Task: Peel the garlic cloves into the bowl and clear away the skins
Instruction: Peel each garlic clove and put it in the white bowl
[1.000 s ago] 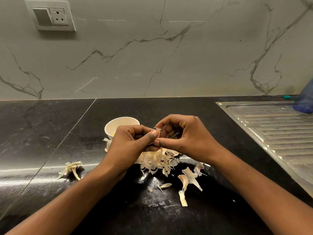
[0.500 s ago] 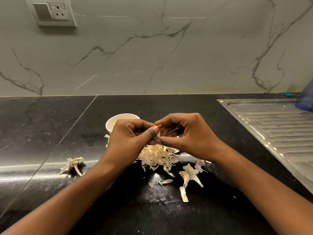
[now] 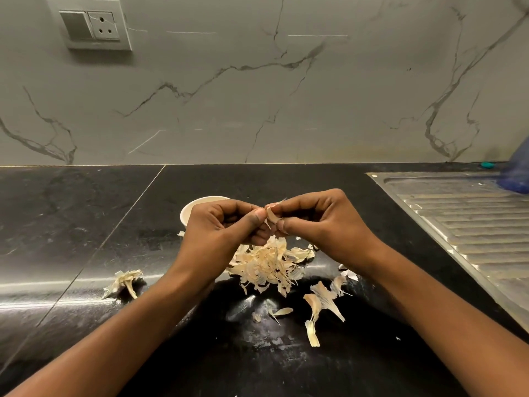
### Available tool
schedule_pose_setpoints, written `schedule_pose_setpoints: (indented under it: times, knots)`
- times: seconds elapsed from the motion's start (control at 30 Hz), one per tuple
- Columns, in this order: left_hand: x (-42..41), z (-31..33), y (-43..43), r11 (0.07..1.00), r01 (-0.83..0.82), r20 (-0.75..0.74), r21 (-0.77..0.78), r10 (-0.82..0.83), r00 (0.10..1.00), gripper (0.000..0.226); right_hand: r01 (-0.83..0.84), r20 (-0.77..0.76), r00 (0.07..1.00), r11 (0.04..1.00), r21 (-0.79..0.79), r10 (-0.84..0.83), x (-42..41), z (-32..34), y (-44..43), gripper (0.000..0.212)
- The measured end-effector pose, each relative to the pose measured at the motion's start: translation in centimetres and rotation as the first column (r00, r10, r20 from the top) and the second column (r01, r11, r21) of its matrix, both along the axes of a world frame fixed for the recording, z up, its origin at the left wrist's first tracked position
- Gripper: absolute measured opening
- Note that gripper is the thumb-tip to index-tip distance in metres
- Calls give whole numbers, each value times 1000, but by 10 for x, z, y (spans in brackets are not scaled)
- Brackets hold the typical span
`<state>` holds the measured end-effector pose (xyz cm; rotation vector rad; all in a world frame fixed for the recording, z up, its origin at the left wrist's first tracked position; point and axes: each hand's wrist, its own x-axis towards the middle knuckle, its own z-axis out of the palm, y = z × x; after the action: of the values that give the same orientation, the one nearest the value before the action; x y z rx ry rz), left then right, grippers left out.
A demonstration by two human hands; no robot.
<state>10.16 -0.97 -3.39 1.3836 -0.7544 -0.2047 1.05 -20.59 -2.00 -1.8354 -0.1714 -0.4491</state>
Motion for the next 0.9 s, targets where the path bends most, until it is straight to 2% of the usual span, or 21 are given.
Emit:
schedule_pose_setpoints:
  times: [0.13, 0.33, 0.53, 0.6, 0.73, 0.9]
  knots:
    - [-1, 2, 1, 1000, -7, -31, -5, 7, 1000, 9, 6, -26, 1000, 996, 88, -4, 0, 1, -2, 31]
    - [1, 0, 2, 1000, -1, -58, 6, 2, 998, 11, 14, -55, 998, 1000, 24, -13, 2, 0, -3, 26]
    - [0, 1, 3, 998, 38, -49, 47, -36, 998, 12, 21, -84, 996, 994, 109, -12, 2, 3, -10, 35]
    - [-2, 2, 4, 994, 61, 29, 94, -64, 998, 11, 29, -83, 996, 991, 128, -18, 2, 6, -13, 36]
    - [-11, -3, 1, 961, 36, 381, 275, -143, 913, 9, 93, -76, 994, 983, 159, -81, 0, 10, -20, 33]
    - [-19, -10, -4, 899, -36, 554, 437, -237, 798, 15, 95, -114, 990, 988, 118, -82, 2, 6, -21, 29]
